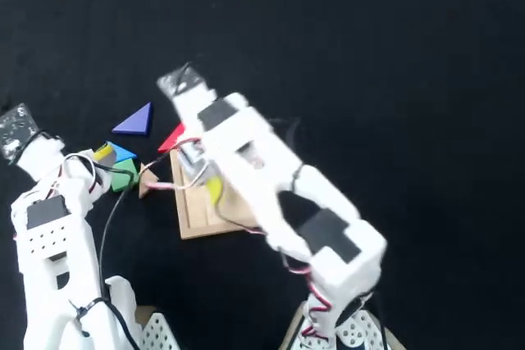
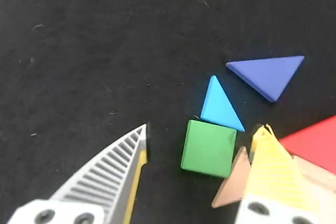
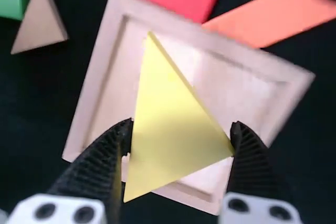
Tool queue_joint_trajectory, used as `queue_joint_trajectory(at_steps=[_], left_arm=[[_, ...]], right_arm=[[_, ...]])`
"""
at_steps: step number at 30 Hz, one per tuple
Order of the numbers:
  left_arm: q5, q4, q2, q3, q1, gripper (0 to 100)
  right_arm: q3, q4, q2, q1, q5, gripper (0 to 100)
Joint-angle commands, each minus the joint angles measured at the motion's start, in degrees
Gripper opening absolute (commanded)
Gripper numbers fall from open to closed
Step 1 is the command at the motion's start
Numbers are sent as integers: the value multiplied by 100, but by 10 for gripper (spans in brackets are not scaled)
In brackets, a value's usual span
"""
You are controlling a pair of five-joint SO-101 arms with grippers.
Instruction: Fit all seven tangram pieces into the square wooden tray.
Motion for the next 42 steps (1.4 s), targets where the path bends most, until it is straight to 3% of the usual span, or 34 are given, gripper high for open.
queue_joint_trajectory(at_steps=[1,14,20,27,35,39,42], left_arm=[[88,-273,-26,-119,-101,310],[114,-466,-18,-22,-48,310],[88,-466,-18,-4,92,310],[88,-457,-18,4,92,310],[79,-466,-18,4,84,310],[97,-466,-18,4,66,310],[105,-466,-18,4,57,310]], right_arm=[[-321,-141,259,-246,-457,177],[-303,-545,549,-334,-1609,177],[-338,-527,497,-747,-1266,189],[-295,-431,171,-897,-1169,326],[-295,-352,-154,-923,-1002,326],[-330,-105,-321,-431,-651,319],[-312,26,-541,352,-290,163]])
